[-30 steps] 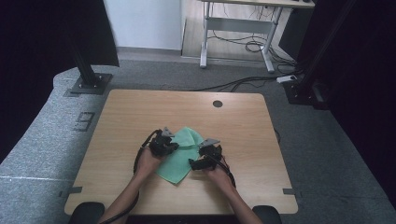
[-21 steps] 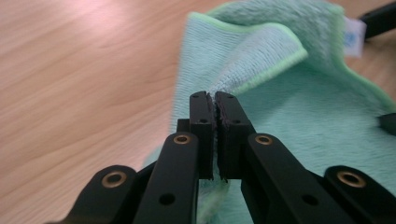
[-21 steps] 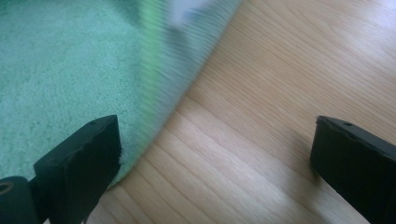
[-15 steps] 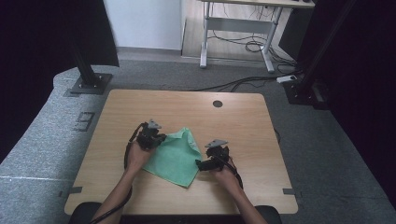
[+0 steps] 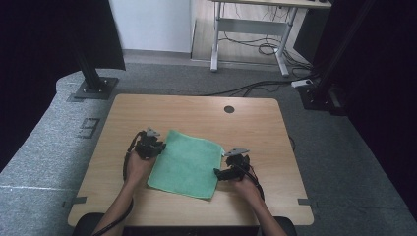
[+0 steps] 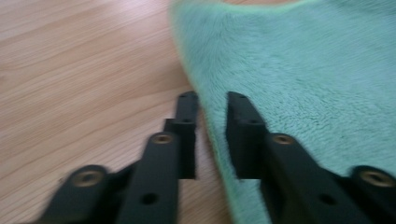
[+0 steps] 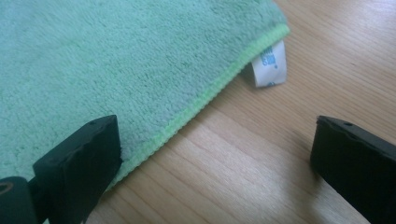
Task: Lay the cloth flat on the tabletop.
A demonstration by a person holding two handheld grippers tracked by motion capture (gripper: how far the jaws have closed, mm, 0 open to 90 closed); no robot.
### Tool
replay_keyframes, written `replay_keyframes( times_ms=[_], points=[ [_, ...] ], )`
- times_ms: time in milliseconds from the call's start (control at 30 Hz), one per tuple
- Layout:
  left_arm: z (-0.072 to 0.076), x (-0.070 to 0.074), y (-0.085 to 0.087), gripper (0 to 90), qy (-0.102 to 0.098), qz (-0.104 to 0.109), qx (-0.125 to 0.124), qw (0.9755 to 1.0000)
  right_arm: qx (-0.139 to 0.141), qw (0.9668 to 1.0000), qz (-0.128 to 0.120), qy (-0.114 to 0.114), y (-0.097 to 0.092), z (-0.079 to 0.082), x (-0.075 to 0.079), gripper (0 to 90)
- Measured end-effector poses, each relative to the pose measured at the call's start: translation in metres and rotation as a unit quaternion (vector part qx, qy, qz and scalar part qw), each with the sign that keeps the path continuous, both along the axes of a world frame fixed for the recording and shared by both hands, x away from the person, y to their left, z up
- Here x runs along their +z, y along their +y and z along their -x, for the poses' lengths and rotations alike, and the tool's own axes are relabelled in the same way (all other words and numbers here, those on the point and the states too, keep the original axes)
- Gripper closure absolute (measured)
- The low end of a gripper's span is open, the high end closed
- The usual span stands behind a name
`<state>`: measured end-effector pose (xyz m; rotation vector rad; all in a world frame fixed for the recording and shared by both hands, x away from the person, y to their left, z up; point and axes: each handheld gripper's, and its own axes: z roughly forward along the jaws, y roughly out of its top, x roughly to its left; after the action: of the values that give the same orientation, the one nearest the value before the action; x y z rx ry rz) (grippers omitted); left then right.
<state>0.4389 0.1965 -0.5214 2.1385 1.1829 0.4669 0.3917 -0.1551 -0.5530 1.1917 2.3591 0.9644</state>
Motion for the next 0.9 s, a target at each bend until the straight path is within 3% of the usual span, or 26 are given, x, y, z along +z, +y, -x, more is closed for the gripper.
replay_keyframes(
  times_ms=[33,133,267,433,500,667,900],
  points=[
    [0.001,0.0,0.003,57.2,-0.006,0.002,0.013,0.9999,0.0,1.0,0.0,0.0,-0.003,0.0,0.0,1.9],
    [0.002,0.0,0.005,42.2,-0.007,0.01,0.01,0.9999,0.0,1.0,0.0,0.0,-0.006,0.001,0.0,1.8],
    [0.009,-0.008,0.002,30.2,-0.004,0.018,-0.011,0.9998,0.004,1.0,-0.001,-0.001,-0.01,0.001,0.0,2.3],
    [0.017,-0.022,0.002,26.2,0.003,0.006,-0.014,0.9999,0.011,0.9999,0.0,-0.001,-0.014,0.001,0.001,4.0],
    [0.02,-0.023,0.001,24.3,0.004,0.007,-0.015,0.9999,0.01,0.9999,0.0,0.0,-0.017,0.001,0.001,4.1],
    [0.03,-0.02,-0.008,23.8,0.003,-0.013,-0.031,0.9994,0.005,1.0,0.002,0.003,-0.023,0.002,0.001,5.1],
    [0.049,-0.02,-0.008,23.7,0.015,-0.005,-0.049,0.9987,0.014,0.9999,0.005,0.008,-0.031,0.01,0.004,11.2]
  ],
)
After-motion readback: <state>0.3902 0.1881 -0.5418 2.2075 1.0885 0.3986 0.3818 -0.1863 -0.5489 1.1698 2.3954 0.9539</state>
